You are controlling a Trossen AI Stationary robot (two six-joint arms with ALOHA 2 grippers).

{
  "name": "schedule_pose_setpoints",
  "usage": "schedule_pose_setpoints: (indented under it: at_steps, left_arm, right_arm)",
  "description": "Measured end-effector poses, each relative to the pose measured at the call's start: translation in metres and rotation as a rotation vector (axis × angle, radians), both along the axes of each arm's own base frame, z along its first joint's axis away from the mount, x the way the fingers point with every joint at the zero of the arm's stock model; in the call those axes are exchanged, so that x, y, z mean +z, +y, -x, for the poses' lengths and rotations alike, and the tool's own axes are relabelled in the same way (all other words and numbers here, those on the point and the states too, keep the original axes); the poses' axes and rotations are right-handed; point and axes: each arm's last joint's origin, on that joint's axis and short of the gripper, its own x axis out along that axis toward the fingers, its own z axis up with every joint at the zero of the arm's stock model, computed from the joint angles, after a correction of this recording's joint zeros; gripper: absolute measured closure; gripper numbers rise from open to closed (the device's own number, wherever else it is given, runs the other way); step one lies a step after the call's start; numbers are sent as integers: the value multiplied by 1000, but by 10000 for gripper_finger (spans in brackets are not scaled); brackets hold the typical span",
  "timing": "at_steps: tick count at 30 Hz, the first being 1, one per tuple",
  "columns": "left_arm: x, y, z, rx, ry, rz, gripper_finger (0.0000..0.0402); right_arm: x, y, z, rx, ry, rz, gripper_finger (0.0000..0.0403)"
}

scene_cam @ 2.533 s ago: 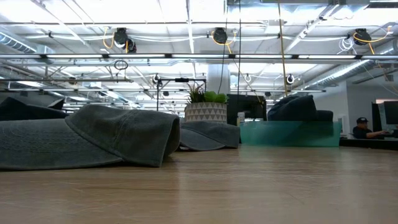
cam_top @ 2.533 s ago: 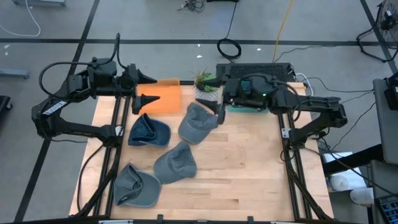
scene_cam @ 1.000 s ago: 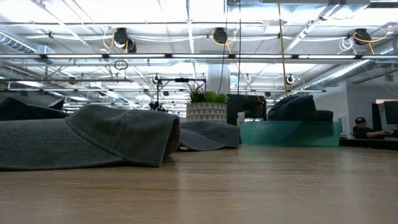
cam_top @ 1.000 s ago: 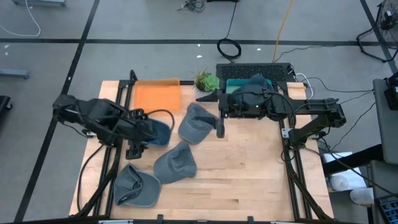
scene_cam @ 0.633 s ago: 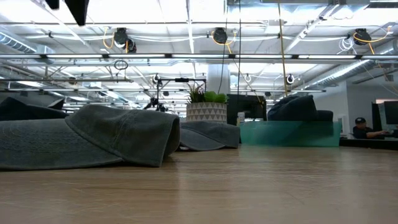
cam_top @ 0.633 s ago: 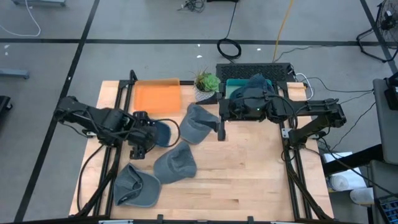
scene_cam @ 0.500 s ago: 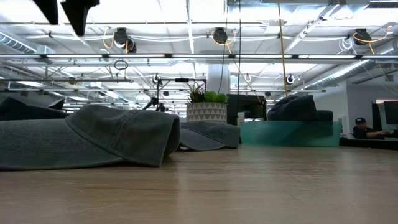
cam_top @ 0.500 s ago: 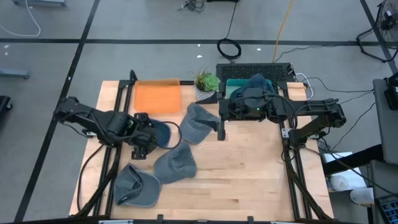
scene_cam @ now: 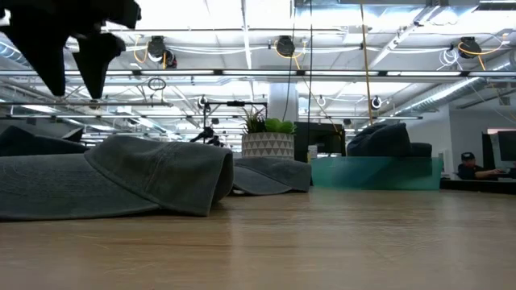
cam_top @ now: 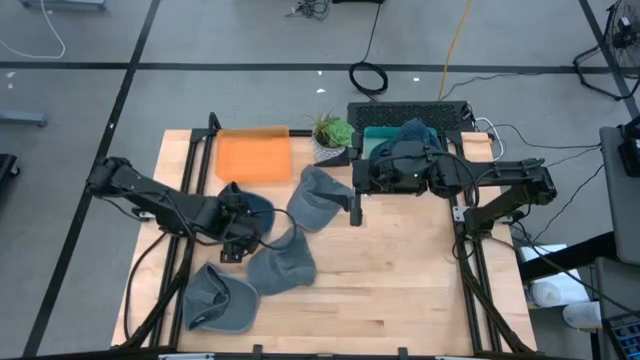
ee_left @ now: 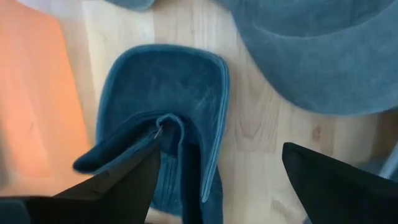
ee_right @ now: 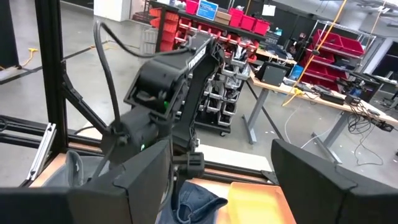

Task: Pick & Place hat
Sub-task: Put the blue cap into the light blue bin

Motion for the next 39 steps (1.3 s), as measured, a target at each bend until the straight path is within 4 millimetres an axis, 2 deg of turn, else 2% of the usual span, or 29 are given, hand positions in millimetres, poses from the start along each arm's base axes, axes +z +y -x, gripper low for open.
schedule_pose_setpoints:
  at_steps: [15,23,28,34,39]
  left_arm:
    - [-68,5,8,-27,-28,-53,55]
    - [-90,7,10,-56,-71,-42,66]
    - [-92,11,10,-43,-72,-41,141]
    - [-92,16,7,10,-83,-29,270]
    - [-92,17,7,-16,-74,9,374]
  right_arm:
    - [0,0,0,0,1,2,133]
    - [0,-1,0,-2,1,4,134]
    - [0,-1,0,-1,1,6,143]
    - [0,-1,0,-2,0,1,156]
    - [0,0,0,0,1,0,161]
